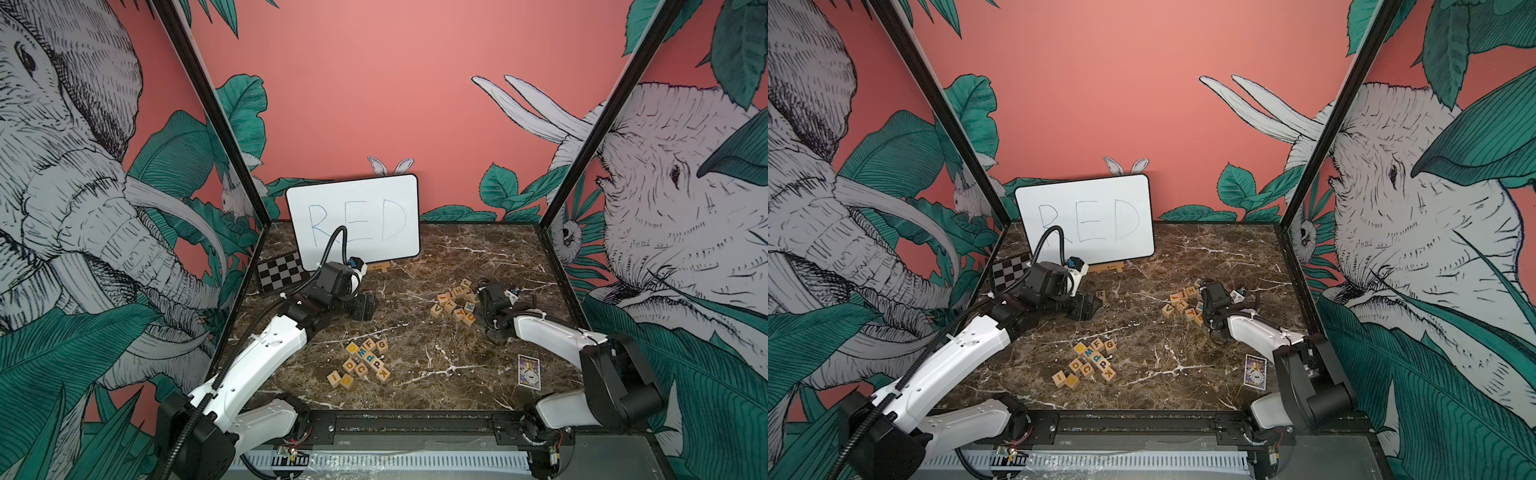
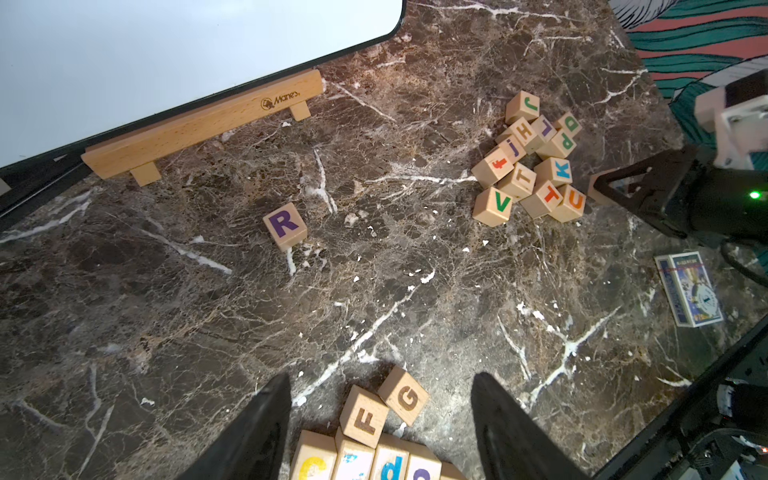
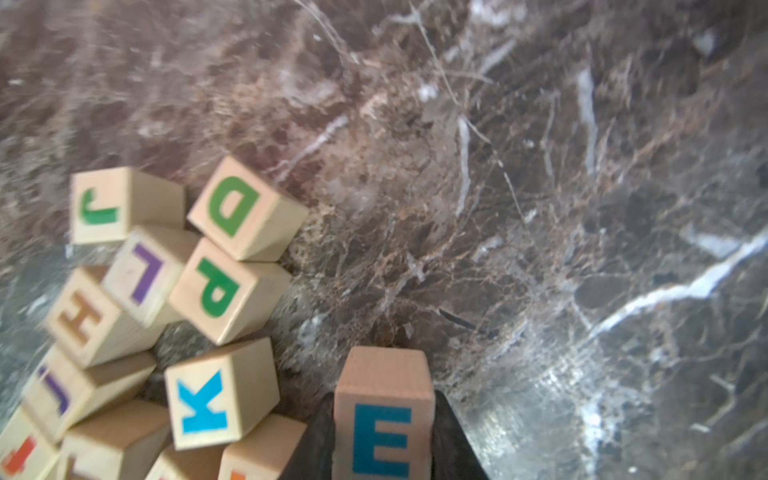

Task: Assemble the uppercase word "red" with letter blocks
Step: Pick up the letter block from the center of the board, then place the letter block at the center of the board.

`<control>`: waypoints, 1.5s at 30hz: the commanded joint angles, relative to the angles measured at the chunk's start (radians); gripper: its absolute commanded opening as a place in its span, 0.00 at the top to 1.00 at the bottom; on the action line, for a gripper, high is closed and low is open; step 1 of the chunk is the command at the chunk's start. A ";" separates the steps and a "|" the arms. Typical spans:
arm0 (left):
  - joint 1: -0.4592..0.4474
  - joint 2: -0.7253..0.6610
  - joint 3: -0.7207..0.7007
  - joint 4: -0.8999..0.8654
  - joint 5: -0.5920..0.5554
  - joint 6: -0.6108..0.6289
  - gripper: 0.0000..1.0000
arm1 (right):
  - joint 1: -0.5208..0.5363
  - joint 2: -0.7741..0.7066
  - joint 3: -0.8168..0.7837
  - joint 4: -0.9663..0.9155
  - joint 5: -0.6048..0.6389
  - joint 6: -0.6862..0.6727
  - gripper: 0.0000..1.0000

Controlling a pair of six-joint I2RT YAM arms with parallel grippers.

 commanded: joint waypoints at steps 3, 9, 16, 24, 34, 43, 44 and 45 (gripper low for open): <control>0.002 -0.028 -0.010 0.001 -0.018 0.015 0.29 | -0.005 -0.120 -0.041 0.045 -0.020 -0.318 0.77; 0.004 -0.033 -0.008 -0.004 -0.030 0.016 0.29 | -0.002 -0.269 -0.083 0.046 -0.180 -0.564 0.76; 0.021 -0.020 0.009 -0.024 -0.052 0.009 0.29 | 0.004 -0.380 -0.023 -0.048 -0.294 -0.656 0.76; 0.138 -0.022 0.018 -0.035 -0.049 -0.059 0.29 | 0.146 -0.220 0.162 -0.058 -0.231 -0.672 0.77; 0.183 -0.062 0.016 -0.049 -0.154 -0.085 0.25 | 0.355 0.240 0.538 0.014 -0.171 -0.590 0.77; 0.208 -0.089 0.010 -0.040 -0.166 -0.104 0.24 | 0.411 0.547 0.805 0.016 -0.173 -0.539 0.77; 0.209 -0.094 0.010 -0.041 -0.170 -0.104 0.24 | 0.413 0.570 0.823 0.015 -0.175 -0.534 0.77; 0.211 -0.096 0.009 -0.039 -0.174 -0.107 0.24 | 0.416 0.590 0.837 0.015 -0.174 -0.531 0.77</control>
